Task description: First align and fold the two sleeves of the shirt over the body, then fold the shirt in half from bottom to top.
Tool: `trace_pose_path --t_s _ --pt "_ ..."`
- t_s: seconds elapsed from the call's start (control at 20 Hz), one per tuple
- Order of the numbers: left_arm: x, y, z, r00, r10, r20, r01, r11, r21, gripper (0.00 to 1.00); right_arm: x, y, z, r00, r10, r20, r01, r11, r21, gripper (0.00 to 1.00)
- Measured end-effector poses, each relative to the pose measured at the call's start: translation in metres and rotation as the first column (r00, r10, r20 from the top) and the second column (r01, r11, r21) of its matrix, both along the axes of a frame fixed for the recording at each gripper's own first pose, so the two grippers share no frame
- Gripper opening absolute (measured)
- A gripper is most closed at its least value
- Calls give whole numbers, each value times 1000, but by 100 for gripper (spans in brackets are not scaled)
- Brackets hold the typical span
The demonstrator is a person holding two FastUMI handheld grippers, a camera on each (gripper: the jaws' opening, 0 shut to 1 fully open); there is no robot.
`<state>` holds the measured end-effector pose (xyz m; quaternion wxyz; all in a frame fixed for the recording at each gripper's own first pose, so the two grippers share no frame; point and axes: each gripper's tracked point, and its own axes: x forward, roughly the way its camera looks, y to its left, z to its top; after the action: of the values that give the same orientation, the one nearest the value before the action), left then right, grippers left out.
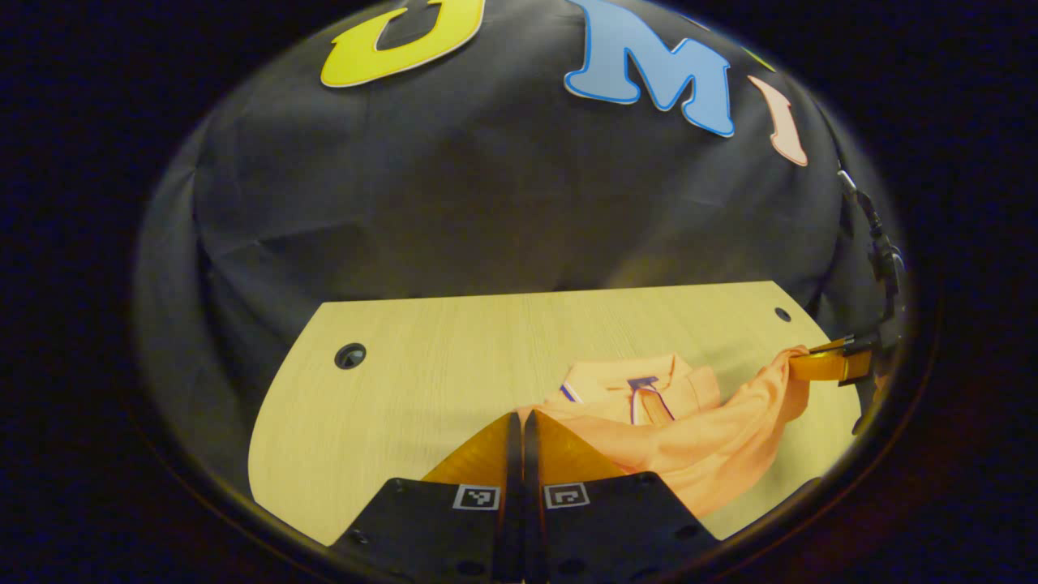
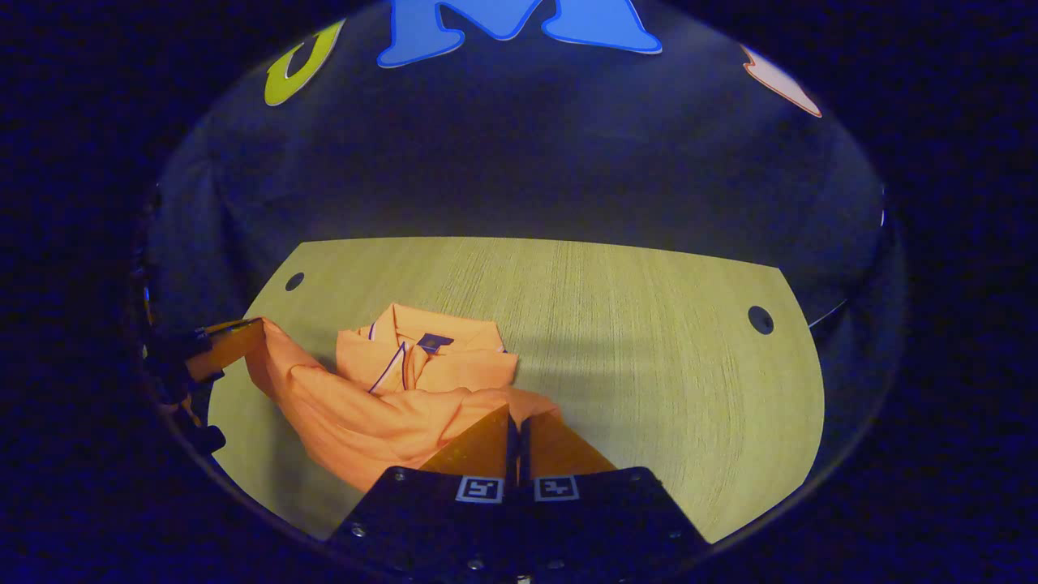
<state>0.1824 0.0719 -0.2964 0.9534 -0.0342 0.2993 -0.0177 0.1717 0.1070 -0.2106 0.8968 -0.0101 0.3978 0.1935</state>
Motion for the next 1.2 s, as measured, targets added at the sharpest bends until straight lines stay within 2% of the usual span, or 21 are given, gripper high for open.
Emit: trace_pose_path --t_s 0.25,0.4,0.55,0.7,0.8,0.85,0.95,1.0,1.05,1.2 --pt "65 20 -19 998 62 4 -62 997 -44 6 65 14 -3 999 -43 31 41 998 38 0" --pt "89 27 -42 998 60 -6 -60 998 -14 5 86 22 -20 997 -78 7 78 995 70 0" --pt "98 21 -68 998 35 -47 -33 999 28 7 92 24 -41 994 -105 -28 107 993 48 0" --pt "99 15 -86 996 44 -83 -43 999 22 6 88 26 -45 993 -113 -43 114 993 14 0" --pt "96 15 -91 994 59 -89 -59 998 -3 11 89 25 -44 992 -121 -42 122 993 11 1" --pt "94 17 -90 993 66 -94 -67 998 -4 33 88 27 -43 992 -121 -47 122 992 18 7" --pt "91 21 -88 992 79 -94 -80 997 -8 78 91 25 -42 990 -135 -34 135 991 20 31" --pt "89 24 -83 992 84 -92 -85 996 -8 100 89 21 -40 990 -137 -30 138 990 23 38" --pt "88 24 -81 992 89 -90 -89 996 -3 96 85 16 -37 990 -142 -25 143 990 20 64" --pt "85 27 -67 993 93 -71 -94 996 -3 96 78 11 -25 989 -146 -13 146 989 24 65"
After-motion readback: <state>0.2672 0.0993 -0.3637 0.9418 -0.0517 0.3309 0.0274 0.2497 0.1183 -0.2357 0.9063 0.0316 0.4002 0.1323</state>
